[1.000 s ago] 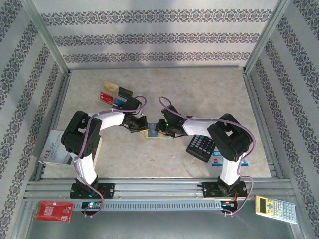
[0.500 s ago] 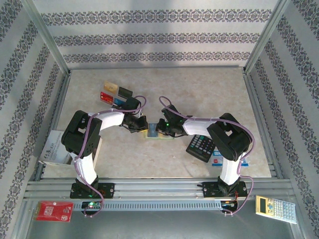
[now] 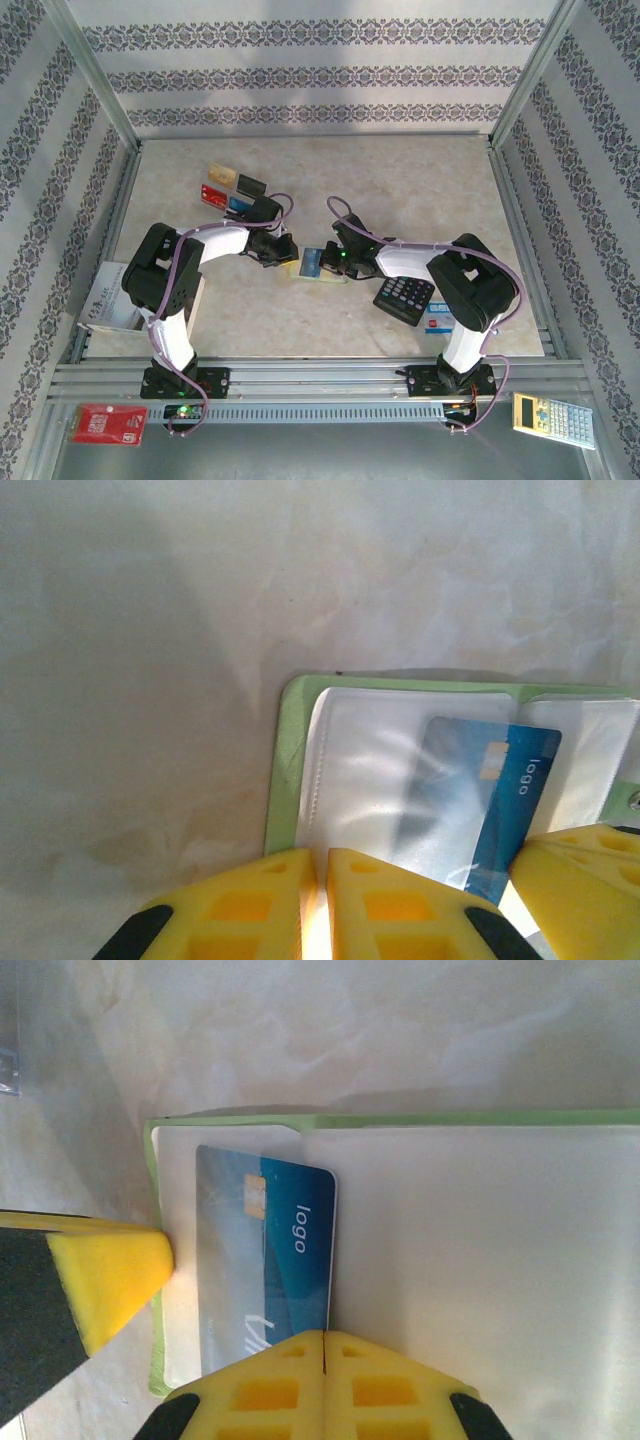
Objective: Take the credit cards out of the card holder
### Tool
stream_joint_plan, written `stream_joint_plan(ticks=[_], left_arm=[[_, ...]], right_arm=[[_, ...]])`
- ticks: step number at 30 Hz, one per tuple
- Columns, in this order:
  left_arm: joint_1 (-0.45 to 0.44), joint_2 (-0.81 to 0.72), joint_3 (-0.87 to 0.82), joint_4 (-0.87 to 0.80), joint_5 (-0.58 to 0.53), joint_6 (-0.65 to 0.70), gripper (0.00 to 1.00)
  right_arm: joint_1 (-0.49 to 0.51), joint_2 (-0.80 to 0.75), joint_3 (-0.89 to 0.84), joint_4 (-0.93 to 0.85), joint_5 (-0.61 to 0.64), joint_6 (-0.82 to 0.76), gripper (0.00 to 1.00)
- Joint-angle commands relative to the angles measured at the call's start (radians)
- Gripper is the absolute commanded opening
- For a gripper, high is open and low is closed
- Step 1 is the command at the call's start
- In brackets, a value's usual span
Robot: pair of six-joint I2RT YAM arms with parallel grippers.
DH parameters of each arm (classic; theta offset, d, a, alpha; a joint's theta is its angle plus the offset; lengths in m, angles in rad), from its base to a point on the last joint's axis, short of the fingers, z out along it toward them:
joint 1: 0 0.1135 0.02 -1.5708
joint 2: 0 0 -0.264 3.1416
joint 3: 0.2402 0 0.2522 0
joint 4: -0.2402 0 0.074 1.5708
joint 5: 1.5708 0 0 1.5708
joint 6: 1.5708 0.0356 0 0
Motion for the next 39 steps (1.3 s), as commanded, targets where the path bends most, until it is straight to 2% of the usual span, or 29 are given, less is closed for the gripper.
stream_joint_plan(ticks=[1, 8, 12, 17, 25, 32, 39], left_arm=[[-0.002, 0.015, -0.029, -0.074, -0.09, -0.007, 0.14], [-0.002, -0.042, 0.011, -0.096, -0.059, 0.012, 0.17], [-0.004, -0.076, 0.026, -0.09, -0.005, 0.016, 0.23], [-0.025, -0.06, 0.038, -0.055, 0.055, 0.002, 0.24], [-0.044, 0.025, 0.063, -0.052, 0.038, 0.004, 0.18], [-0.044, 0.065, 0.056, -0.065, 0.009, 0.015, 0.15], [-0.044, 0.076, 0.054, -0.086, -0.01, 0.025, 0.15]], right_arm=[[-0.011, -0.035, -0.019, -0.028, 0.028, -0.015, 0.0], [-0.018, -0.031, -0.019, -0.034, 0.028, -0.017, 0.0], [-0.017, -0.014, -0.008, -0.034, 0.015, -0.016, 0.0], [-0.02, 0.003, -0.002, -0.026, -0.002, -0.009, 0.0], [-0.027, 0.013, -0.005, -0.024, -0.015, 0.003, 0.19], [-0.027, 0.028, 0.001, -0.01, -0.048, 0.005, 0.22], [-0.027, 0.034, 0.006, 0.009, -0.064, 0.01, 0.22]])
